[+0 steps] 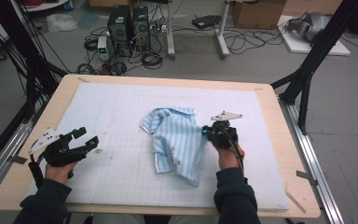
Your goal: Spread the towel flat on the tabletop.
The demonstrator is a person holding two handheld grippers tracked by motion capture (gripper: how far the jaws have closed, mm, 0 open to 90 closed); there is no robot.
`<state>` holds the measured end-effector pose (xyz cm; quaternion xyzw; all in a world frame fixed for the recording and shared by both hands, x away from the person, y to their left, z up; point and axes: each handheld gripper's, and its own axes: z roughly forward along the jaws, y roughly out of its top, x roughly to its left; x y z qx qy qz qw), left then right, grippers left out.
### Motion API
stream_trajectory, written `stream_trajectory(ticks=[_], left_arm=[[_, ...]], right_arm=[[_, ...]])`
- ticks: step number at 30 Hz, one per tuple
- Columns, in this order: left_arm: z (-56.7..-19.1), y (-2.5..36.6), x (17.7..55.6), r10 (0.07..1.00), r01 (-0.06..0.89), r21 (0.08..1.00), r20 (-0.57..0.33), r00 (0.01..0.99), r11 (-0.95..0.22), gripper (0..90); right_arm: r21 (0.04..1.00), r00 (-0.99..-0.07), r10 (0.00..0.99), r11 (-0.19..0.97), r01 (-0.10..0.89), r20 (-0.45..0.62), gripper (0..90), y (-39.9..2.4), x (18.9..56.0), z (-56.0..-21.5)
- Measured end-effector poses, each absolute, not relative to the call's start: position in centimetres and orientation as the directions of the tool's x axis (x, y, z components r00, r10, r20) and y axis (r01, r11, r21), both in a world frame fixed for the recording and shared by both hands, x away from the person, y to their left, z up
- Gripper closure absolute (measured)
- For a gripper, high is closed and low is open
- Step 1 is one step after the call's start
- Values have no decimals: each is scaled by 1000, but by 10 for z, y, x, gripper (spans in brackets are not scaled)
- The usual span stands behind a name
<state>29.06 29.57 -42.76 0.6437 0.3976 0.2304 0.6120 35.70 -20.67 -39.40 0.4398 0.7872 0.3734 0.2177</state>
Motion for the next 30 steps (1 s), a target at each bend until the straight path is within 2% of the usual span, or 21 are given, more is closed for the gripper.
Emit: stream_trajectory(ticks=[4, 7, 12, 14, 16, 18, 19, 20, 21, 26, 30], left_arm=[[-428, 296, 290, 792, 230, 971, -189, 580, 63, 267], [-428, 296, 291, 792, 231, 971, -191, 579, 65, 267], [-428, 295, 291, 790, 232, 971, -190, 583, 62, 267], [-428, 295, 290, 788, 234, 970, -191, 585, 61, 268], [-428, 295, 290, 787, 236, 970, -190, 587, 58, 267], [-428, 295, 290, 787, 236, 970, -192, 586, 61, 268], [-428, 295, 290, 787, 236, 970, -192, 586, 61, 268], [-428, 295, 290, 786, 240, 969, -193, 588, 59, 268], [-428, 294, 290, 786, 240, 969, -192, 588, 57, 268], [-428, 289, 290, 781, 248, 968, -188, 596, 44, 268], [-428, 285, 290, 784, 248, 968, -182, 593, 37, 268]], right_arm=[[745, -436, 894, 358, 563, -99, 867, -225, 370, -398], [728, -394, 912, 348, 591, -115, 867, -235, 378, -404], [702, -380, 912, 371, 607, -153, 860, -235, 383, -411], [713, -393, 909, 366, 598, -137, 828, -232, 379, -409], [728, -419, 900, 364, 581, -116, 732, -230, 373, -405], [757, -453, 890, 334, 562, -56, 569, -230, 363, -398], [757, -453, 890, 334, 562, -56, 569, -230, 363, -398], [788, -493, 869, 280, 549, 34, 509, -231, 349, -394], [791, -509, 859, 279, 544, 47, 488, -231, 341, -394], [781, -566, 822, 309, 543, 68, 488, -231, 313, -409], [726, -618, 782, 379, 574, 81, 541, -224, 310, -429]])
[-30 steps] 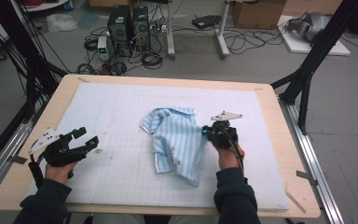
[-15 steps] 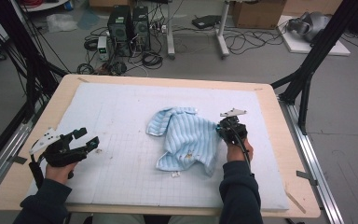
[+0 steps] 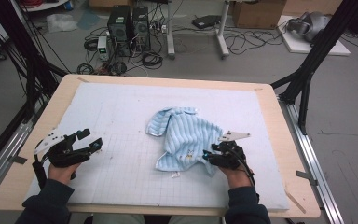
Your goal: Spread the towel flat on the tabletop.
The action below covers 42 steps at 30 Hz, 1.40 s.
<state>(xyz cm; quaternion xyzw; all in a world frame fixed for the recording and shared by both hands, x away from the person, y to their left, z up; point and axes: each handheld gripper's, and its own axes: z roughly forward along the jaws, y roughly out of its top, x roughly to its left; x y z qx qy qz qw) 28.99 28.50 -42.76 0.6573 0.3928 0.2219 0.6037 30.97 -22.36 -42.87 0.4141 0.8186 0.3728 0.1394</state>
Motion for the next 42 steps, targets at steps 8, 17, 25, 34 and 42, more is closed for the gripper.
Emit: stream_trajectory(ticks=[8, 17, 25, 34, 42], left_arm=[[-425, 284, 287, 801, 258, 966, -170, 574, 20, 276], [-426, 252, 289, 753, 318, 948, -205, 625, -7, 302], [-418, 186, 301, 657, 331, 940, -195, 728, -87, 284], [-427, 115, 305, 553, 380, 902, -214, 805, -205, 439], [-440, 68, 308, 542, 393, 808, -110, 833, -439, 724]], right_arm=[[656, -585, 798, 520, 546, -146, 827, -222, 310, -436], [794, -532, 845, 355, 494, -46, 460, -239, 284, -428], [798, -528, 846, 367, 478, -73, 340, -241, 261, -426], [796, -513, 857, 347, 496, -54, 304, -259, 253, -430], [794, -531, 847, 345, 501, -33, 434, -260, 255, -431]])
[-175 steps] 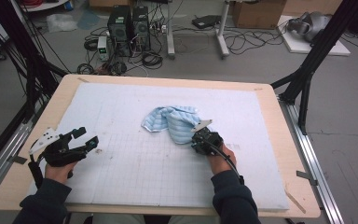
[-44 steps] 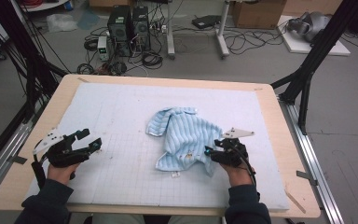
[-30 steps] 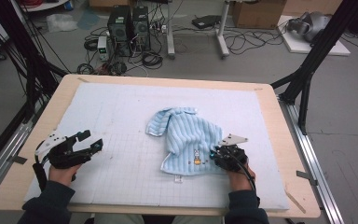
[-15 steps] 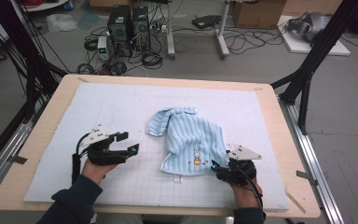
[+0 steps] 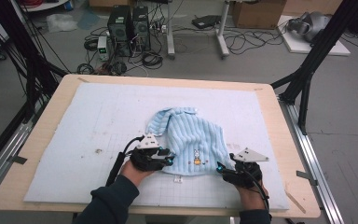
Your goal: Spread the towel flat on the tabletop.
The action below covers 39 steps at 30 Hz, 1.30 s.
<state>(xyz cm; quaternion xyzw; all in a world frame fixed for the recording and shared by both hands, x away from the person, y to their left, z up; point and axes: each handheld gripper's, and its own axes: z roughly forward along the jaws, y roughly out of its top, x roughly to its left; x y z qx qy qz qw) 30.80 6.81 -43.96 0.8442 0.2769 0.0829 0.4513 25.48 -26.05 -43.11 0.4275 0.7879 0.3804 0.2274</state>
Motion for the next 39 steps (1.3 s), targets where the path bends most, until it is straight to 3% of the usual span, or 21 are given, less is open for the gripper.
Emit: stream_trajectory(ticks=[2, 3, 10, 17, 23, 27, 30, 37, 39], left_arm=[[-443, 67, 308, 533, 389, 779, -83, 842, -493, 859], [-443, 67, 308, 533, 389, 779, -83, 842, -493, 865], [-444, 89, 302, 560, 409, 780, -92, 823, -474, 876], [-446, 146, 285, 615, 458, 804, -152, 774, -378, 876], [-445, 171, 271, 634, 482, 811, -185, 751, -333, 875], [-444, 184, 257, 627, 482, 808, -188, 756, -338, 875], [-445, 189, 249, 622, 481, 809, -191, 759, -339, 875], [-453, 192, 235, 584, 481, 806, -218, 782, -345, 872], [-452, 191, 232, 572, 480, 808, -226, 788, -342, 870]], right_arm=[[793, -534, 845, 340, 506, -22, 457, -260, 256, -431], [792, -538, 843, 341, 506, -19, 473, -260, 256, -431], [778, -557, 830, 357, 517, -10, 484, -251, 259, -433], [770, -594, 805, 385, 509, -9, 486, -233, 262, -434], [759, -620, 785, 402, 512, 2, 494, -216, 267, -436], [744, -668, 744, 449, 495, -4, 511, -187, 273, -438], [710, -696, 717, 506, 490, -31, 550, -171, 277, -443], [699, -718, 696, 501, 511, 27, 831, -171, 278, -441], [692, -729, 684, 518, 503, 17, 849, -171, 276, -440]])
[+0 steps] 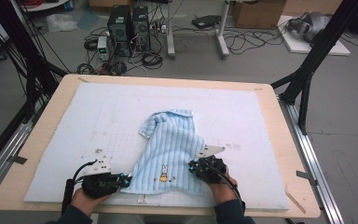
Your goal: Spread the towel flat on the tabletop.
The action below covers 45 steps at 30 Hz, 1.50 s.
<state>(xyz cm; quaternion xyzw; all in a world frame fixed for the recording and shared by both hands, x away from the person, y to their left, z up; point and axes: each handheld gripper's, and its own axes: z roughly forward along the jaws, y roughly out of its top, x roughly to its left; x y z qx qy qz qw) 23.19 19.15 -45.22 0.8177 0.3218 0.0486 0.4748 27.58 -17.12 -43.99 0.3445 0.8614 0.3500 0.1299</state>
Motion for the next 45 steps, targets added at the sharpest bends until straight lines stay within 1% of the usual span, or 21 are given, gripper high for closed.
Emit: stream_trajectory(ticks=[9, 12, 14, 15, 16, 18, 20, 21, 22, 24, 27, 30, 33, 35, 36, 37, 38, 39, 40, 42, 45], left_arm=[[-451, 192, 223, 547, 489, 798, -248, 800, -353, 846], [-451, 191, 221, 542, 485, 801, -248, 803, -351, 804], [-451, 191, 222, 557, 479, 810, -237, 796, -339, 727], [-451, 191, 222, 557, 479, 810, -237, 796, -339, 670], [-450, 193, 225, 589, 480, 821, -231, 774, -310, 613], [-448, 196, 230, 618, 482, 837, -239, 749, -260, 521], [-445, 200, 234, 634, 468, 855, -238, 736, -223, 466], [-443, 201, 237, 640, 459, 863, -233, 732, -211, 442], [-441, 203, 240, 645, 452, 870, -231, 728, -199, 428], [-437, 207, 247, 657, 444, 876, -223, 720, -189, 411], [-430, 213, 258, 671, 430, 887, -216, 709, -168, 397], [-425, 219, 271, 689, 424, 892, -211, 694, -154, 394], [-422, 222, 279, 702, 423, 894, -206, 682, -149, 393], [-419, 227, 287, 719, 430, 890, -198, 666, -153, 392], [-419, 227, 287, 719, 430, 890, -198, 666, -153, 393], [-418, 228, 289, 726, 433, 889, -196, 659, -152, 393], [-417, 231, 292, 735, 438, 886, -196, 649, -151, 393], [-416, 232, 293, 740, 442, 885, -198, 643, -147, 393], [-416, 233, 294, 744, 443, 885, -197, 638, -146, 394], [-415, 236, 296, 753, 446, 884, -195, 629, -144, 394], [-415, 237, 297, 762, 452, 881, -195, 617, -140, 394]], right_arm=[[658, -785, 617, 566, 497, 62, 854, -183, 256, -436], [656, -797, 600, 574, 490, 71, 844, -188, 249, -436], [664, -806, 589, 581, 470, 56, 778, -189, 247, -436], [674, -808, 587, 579, 459, 47, 719, -188, 247, -436], [685, -803, 595, 568, 455, 39, 641, -188, 247, -436], [712, -775, 631, 523, 467, 45, 514, -187, 249, -434], [738, -760, 647, 486, 468, 57, 474, -186, 252, -431], [754, -752, 657, 464, 466, 61, 429, -184, 254, -428], [763, -744, 665, 446, 467, 67, 408, -182, 257, -426], [778, -745, 664, 434, 454, 64, 406, -175, 263, -423], [771, -742, 669, 444, 457, 55, 429, -158, 275, -422], [751, -747, 663, 465, 470, 57, 492, -141, 287, -424], [722, -773, 633, 511, 466, 51, 567, -124, 294, -428], [696, -792, 610, 551, 461, 42, 603, -115, 297, -433], [696, -792, 610, 551, 461, 42, 603, -115, 297, -433], [671, -799, 601, 575, 467, 41, 634, -112, 298, -437], [678, -811, 584, 584, 447, 32, 746, -109, 295, -438], [675, -818, 574, 587, 447, 41, 816, -110, 294, -438], [673, -829, 556, 591, 446, 61, 854, -110, 293, -438], [669, -840, 539, 605, 433, 56, 863, -110, 290, -437], [664, -856, 508, 606, 437, 99, 865, -112, 288, -437]])
